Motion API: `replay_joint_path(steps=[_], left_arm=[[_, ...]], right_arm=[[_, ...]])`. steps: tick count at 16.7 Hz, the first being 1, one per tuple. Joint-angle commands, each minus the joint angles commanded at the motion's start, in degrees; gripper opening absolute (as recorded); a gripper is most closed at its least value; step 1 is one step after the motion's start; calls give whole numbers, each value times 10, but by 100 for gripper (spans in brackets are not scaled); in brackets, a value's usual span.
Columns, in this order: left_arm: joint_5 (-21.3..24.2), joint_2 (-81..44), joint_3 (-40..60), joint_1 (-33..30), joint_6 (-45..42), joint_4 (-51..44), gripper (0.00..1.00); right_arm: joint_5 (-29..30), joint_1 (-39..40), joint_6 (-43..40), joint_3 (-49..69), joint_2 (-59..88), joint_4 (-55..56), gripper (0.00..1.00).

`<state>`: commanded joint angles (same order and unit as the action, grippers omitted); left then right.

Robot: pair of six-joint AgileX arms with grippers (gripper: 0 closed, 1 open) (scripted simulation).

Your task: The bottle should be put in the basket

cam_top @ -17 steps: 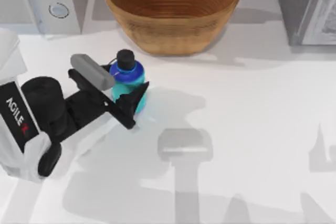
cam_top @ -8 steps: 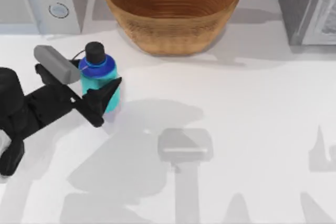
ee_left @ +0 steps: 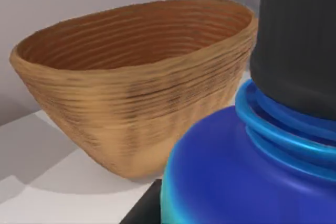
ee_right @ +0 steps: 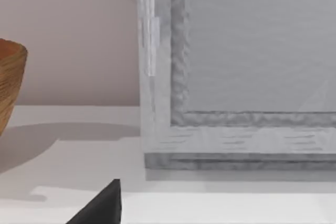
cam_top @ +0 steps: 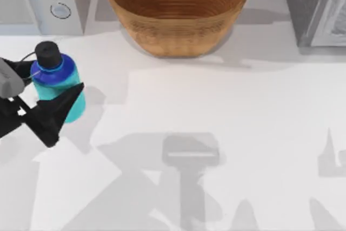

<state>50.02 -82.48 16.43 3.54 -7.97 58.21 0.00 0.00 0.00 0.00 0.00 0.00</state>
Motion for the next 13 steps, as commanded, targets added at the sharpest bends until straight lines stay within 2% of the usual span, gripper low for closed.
replay_joint_path(steps=[3,8,13], left_arm=[[22,27,-23,23,-5,-27,0],[19,20,-14,17,-5,-29,0],[-8,-54,110,-29,5,-80,0]], right_arm=[[0,0,0,0,0,0,100],[0,0,0,0,0,0,100],[0,0,0,0,0,0,100]])
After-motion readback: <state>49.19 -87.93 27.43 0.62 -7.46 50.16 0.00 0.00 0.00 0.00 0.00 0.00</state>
